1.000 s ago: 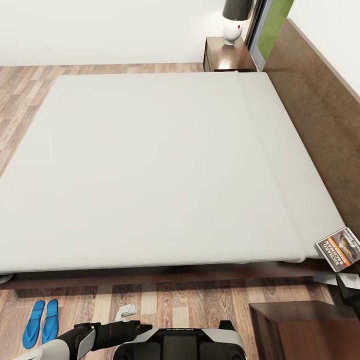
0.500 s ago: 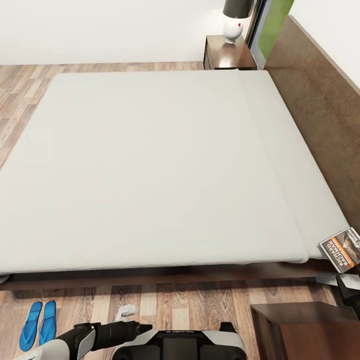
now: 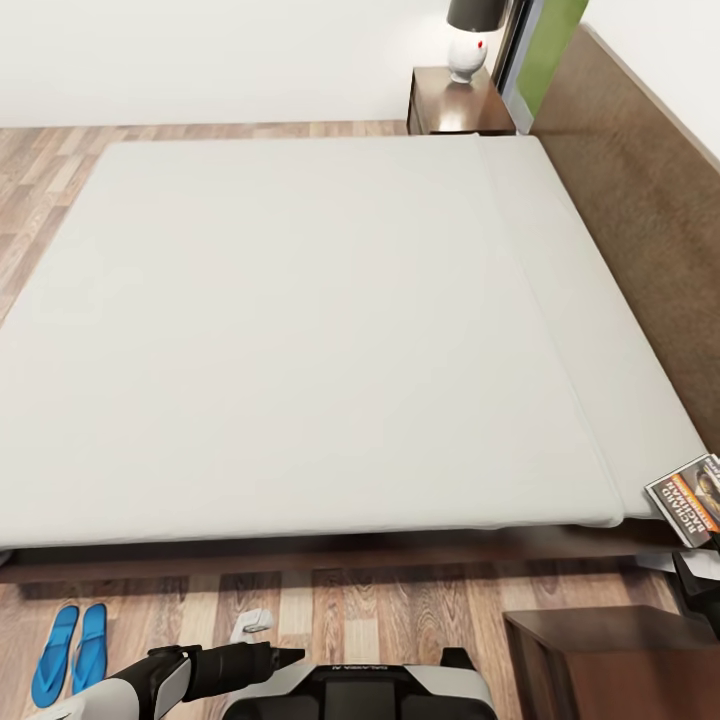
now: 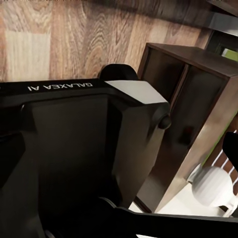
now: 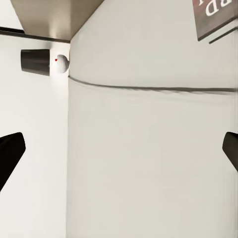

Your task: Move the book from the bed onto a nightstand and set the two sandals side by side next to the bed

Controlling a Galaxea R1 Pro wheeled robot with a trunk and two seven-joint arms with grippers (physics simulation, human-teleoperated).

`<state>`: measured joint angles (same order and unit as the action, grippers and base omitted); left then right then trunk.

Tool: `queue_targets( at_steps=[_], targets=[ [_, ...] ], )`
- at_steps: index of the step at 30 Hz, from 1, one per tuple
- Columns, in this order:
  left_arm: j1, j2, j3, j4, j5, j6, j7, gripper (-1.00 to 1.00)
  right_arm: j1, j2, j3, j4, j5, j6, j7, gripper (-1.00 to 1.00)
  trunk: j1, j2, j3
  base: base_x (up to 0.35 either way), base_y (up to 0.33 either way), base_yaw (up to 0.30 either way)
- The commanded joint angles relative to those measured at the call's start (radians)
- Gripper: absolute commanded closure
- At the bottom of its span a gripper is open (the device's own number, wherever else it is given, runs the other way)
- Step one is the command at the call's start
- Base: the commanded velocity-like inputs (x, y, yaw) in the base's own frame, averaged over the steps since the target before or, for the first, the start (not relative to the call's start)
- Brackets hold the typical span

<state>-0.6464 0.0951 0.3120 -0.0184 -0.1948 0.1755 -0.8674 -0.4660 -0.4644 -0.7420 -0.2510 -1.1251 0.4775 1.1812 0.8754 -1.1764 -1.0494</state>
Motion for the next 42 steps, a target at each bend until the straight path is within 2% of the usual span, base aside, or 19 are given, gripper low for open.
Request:
queue_targets(
  at_steps=[1,21,42],
  targets=[
    [0.0,0.0,0.009,-0.002,-0.008,0.009,-0.003,-1.0,0.0,0.0,0.003,0.001,-0.009,0.009,0.002,-1.0,0.004,-0.008,-0.004,0.0,0.0,0.0],
    [0.001,0.0,0.009,-0.002,-0.008,0.009,-0.004,-1.0,0.0,0.0,0.003,0.001,-0.009,0.009,0.002,-1.0,0.081,-0.148,-0.066,0.0,0.0,0.0],
    [0.001,0.0,0.009,-0.002,-0.008,0.009,-0.002,-1.0,0.0,0.0,0.004,0.001,-0.009,0.009,0.002,-1.0,0.081,-0.148,-0.066,0.0,0.0,0.0]
  ],
)
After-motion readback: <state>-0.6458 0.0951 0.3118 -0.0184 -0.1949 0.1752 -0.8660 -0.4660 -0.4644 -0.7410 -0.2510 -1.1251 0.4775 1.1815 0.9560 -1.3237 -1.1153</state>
